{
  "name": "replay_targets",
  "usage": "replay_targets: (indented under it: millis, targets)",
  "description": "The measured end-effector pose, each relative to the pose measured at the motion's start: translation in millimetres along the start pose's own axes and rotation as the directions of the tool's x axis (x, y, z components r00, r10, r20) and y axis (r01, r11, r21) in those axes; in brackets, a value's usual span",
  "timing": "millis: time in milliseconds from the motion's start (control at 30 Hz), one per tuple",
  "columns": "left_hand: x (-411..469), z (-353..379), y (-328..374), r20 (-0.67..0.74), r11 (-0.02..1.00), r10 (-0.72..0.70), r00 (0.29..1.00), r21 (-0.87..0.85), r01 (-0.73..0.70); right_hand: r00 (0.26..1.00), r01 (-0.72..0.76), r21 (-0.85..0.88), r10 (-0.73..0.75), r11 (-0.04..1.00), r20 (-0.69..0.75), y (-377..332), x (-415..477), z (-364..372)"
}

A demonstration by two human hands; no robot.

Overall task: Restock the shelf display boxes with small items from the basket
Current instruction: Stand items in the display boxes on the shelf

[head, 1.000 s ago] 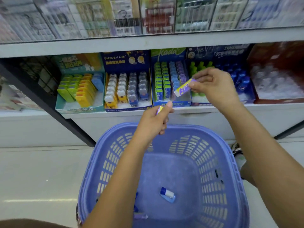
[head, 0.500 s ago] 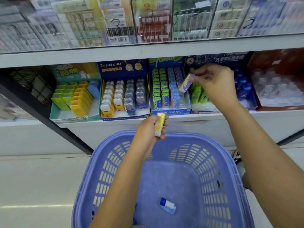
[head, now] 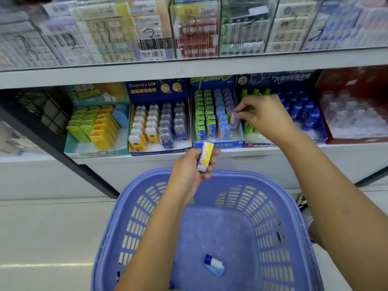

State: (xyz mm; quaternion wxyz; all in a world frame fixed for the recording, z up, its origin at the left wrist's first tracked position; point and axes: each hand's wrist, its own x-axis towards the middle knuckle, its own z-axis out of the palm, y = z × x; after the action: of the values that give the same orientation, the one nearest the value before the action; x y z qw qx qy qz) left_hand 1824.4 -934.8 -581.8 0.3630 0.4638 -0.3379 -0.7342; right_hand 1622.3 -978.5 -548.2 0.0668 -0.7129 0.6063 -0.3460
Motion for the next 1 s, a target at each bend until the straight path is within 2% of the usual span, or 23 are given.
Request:
replay_targets:
  millis: [133,267,400,467,500,533,600,667,700,767,800,867,933,1000]
  targets:
    - [-2.0,2.6,0.5,0.026,0.996,-0.004,1.0,-0.093,0.006,0.999,0.03,-0.033,-0.029,0.999,0.037,3.1,1.5,4.1]
    - [-1.6,-0.5,-1.0,0.05,0.99,0.058,0.997,-0.133,-0.051,0.998,0.054,-0.115,-0.052,0.992,0.021,6.0,-1.8,11.3]
    - [-2.0,1.7,-3.7,0.027,0.981,0.191,0.981,0.02,-0.192,0.997,0.045,-0.213,-0.031,0.976,0.072,2.4,-2.4,8.5]
    - [-1.2,5.9,-4.9,-0.012,0.947,0.283,0.959,0.16,-0.278,0.999,0.004,-0.185,0.005,0.983,0.05,-5.0,-5.9,5.0]
    - [-1.1,8.0,-5.0,-0.022,0.918,0.336,0.942,0.232,-0.322,0.999,-0.044,-0.113,0.046,0.993,0.01,-11.4,-9.5,3.1]
    - [-0.8,10.2,-5.2,-0.018,0.884,0.391,0.92,0.284,-0.371,0.994,-0.107,0.01,0.107,0.994,-0.001,-18.9,-13.8,0.7]
    - [-0.7,14.8,-5.9,0.015,0.812,0.494,0.869,0.348,-0.467,0.963,-0.265,0.344,0.227,0.901,0.149,-34.5,-23.5,-2.3]
    - [-1.0,20.4,-6.4,0.042,0.747,0.568,0.822,0.394,-0.536,0.925,-0.36,0.508,0.229,0.782,0.303,-45.0,-31.4,-0.8]
    - [-1.4,22.7,-6.7,0.045,0.721,0.596,0.802,0.411,-0.558,0.927,-0.36,0.544,0.228,0.757,0.297,-45.8,-32.5,-0.3]
    - [0.7,22.5,-9.2,0.065,0.639,0.644,0.762,0.502,-0.583,0.945,-0.324,0.586,0.282,0.743,0.165,-43.5,-29.5,-2.9]
    - [2.9,20.3,-10.9,0.099,0.552,0.66,0.745,0.609,-0.57,0.946,-0.298,0.566,0.319,0.769,0.066,-39.3,-27.0,-5.0]
    - [6.2,13.4,-15.9,0.208,0.303,0.644,0.736,0.814,-0.495,0.932,-0.271,0.452,0.349,0.85,-0.098,-29.1,-22.3,-10.0]
    - [8.6,6.9,-22.1,0.29,0.134,0.579,0.762,0.888,-0.44,0.928,-0.266,0.367,0.34,0.891,-0.152,-21.3,-19.1,-11.2]
    - [9.6,3.3,-26.7,0.329,0.047,0.539,0.776,0.908,-0.417,0.933,-0.255,0.34,0.323,0.905,-0.161,-16.8,-17.8,-9.7]
